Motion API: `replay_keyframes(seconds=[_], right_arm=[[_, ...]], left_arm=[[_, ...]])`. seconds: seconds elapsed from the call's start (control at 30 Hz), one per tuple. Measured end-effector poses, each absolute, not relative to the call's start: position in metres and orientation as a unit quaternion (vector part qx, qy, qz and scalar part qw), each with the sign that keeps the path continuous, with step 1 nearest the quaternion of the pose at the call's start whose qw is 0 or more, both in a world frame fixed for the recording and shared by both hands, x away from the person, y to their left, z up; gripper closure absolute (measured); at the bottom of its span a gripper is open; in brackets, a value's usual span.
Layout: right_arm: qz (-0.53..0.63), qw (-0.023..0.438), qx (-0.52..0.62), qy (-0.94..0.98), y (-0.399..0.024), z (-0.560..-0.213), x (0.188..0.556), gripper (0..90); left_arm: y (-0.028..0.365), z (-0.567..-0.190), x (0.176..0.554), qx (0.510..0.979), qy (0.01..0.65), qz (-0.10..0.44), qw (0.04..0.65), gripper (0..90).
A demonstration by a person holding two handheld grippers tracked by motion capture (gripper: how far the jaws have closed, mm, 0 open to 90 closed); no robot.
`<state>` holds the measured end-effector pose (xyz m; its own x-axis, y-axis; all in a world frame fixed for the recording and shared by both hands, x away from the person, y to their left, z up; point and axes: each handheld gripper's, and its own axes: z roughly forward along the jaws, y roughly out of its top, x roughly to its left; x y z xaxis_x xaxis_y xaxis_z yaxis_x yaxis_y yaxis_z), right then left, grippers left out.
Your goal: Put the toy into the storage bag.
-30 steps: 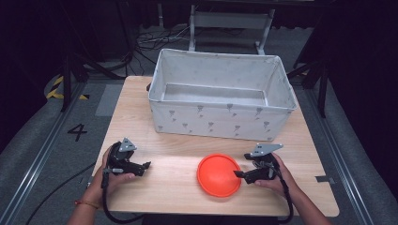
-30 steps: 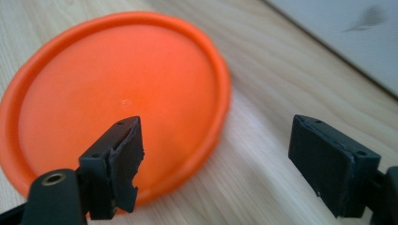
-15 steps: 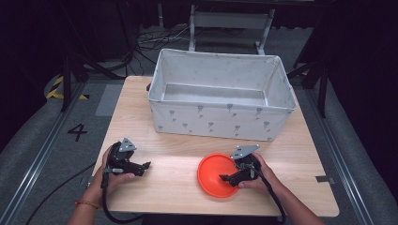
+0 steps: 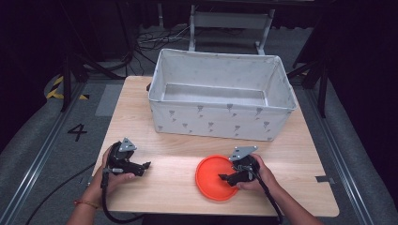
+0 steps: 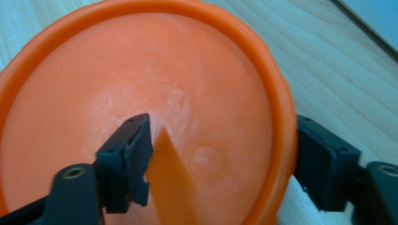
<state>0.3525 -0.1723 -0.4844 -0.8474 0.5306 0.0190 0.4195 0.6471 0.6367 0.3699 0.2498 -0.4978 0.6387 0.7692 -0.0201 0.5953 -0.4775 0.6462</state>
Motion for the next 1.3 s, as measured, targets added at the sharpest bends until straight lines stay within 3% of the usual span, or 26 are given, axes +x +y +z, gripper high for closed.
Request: replay_keyframes(seconds=[0.07, 0.17, 0.27, 0.6, 0.77, 1.3], right_arm=[[0.328, 0.085, 0.265, 0.903, -0.172, -0.484, 0.352, 30.3], [0.340, 0.083, 0.277, 0.895, -0.177, -0.481, 0.355, 47.9], [0.353, 0.070, 0.283, 0.889, -0.181, -0.481, 0.357, 56.4], [0.410, 0.032, 0.288, 0.865, -0.198, -0.466, 0.360, 76.6], [0.442, 0.019, 0.258, 0.859, -0.206, -0.448, 0.353, 81.5], [0.428, 0.077, 0.204, 0.877, -0.225, -0.404, 0.334, 82.4]], left_arm=[[0.250, -0.498, 0.370, 0.849, 0.402, 0.138, 0.316, 0.2], [0.250, -0.498, 0.370, 0.849, 0.402, 0.137, 0.316, 0.2], [0.250, -0.498, 0.370, 0.849, 0.402, 0.137, 0.315, 0.2], [0.250, -0.498, 0.370, 0.848, 0.403, 0.139, 0.315, 0.3], [0.250, -0.498, 0.370, 0.848, 0.403, 0.139, 0.315, 0.3], [0.250, -0.498, 0.370, 0.848, 0.402, 0.140, 0.315, 0.2]])
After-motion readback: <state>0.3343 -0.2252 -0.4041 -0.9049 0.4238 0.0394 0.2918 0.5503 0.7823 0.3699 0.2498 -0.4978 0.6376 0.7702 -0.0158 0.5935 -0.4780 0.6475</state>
